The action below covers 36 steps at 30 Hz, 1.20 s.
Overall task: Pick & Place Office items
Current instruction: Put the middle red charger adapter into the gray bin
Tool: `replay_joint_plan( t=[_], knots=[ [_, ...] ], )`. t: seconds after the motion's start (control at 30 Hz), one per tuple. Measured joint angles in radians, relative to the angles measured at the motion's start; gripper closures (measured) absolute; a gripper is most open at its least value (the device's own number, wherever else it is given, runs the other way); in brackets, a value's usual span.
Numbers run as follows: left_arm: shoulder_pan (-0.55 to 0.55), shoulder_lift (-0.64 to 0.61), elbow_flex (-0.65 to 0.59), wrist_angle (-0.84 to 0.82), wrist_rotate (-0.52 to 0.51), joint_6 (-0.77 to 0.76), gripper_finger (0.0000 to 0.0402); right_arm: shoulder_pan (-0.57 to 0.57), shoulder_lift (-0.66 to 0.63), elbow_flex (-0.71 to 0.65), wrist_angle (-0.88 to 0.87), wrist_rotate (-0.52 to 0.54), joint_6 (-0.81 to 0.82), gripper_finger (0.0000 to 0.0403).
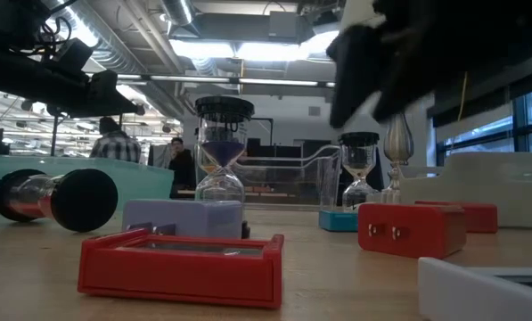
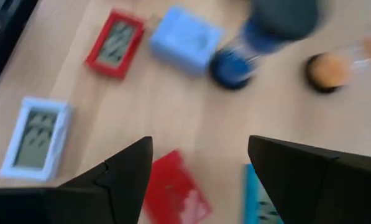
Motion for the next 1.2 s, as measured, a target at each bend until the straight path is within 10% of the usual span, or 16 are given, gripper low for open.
replay_joint_plan(
  t=[0.93,1.2],
  knots=[
    [0.000,0.000,0.000,0.000,0.000,0.000,0.0123,-0.016,0.077,0.000,-0.015,-0.125,-0.106,0.0133],
    [0.000,0.000,0.000,0.000,0.000,0.000,0.0123,-0.015,0.077,0.000,-0.013,-0.180,-0.119,0.0072]
  ],
)
